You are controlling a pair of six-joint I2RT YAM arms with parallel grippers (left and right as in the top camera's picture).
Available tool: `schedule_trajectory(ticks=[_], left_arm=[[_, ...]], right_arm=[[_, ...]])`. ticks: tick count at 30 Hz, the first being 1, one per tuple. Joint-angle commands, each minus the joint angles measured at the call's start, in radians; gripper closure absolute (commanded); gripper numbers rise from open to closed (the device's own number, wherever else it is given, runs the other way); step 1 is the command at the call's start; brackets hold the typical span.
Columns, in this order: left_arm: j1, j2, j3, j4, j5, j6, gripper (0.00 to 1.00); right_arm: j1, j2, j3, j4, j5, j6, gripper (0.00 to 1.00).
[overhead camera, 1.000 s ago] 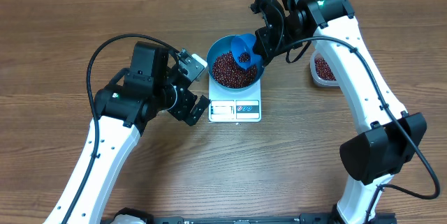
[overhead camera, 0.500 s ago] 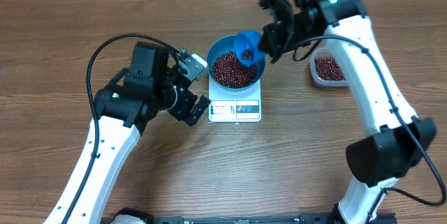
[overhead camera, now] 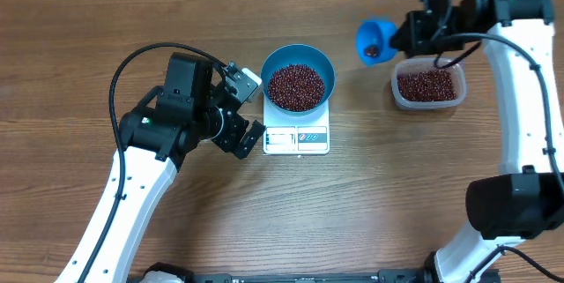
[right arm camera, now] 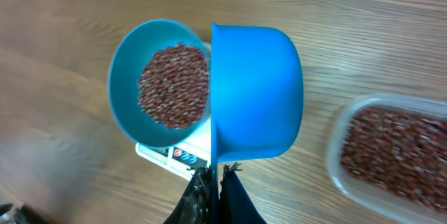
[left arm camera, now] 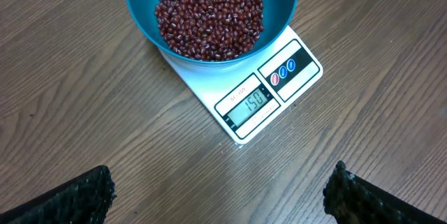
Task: Scoop item into bowl and weigh 150g on scale
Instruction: 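Lift the scoop away right toward the bean container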
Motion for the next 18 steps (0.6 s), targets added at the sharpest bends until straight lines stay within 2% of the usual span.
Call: schedule_trajectory(ticks=[1,6,18], left_arm=[[-0.002,0.008,-0.004,0.002,0.015,-0.018,0.0],[-0.002,0.008,-0.004,0.002,0.015,-0.018,0.0],[-0.002,0.008,-0.004,0.002,0.014,-0.018,0.0]], right_arm=[[-0.082,-0.029,0.029,0.0,-0.012,-0.005,0.96],[-0.14,-0.029,0.028,-0.003,0.023,-0.003,0.96],[-0.169,-0.029,-0.001,-0.016,0.305,0.06,0.96]])
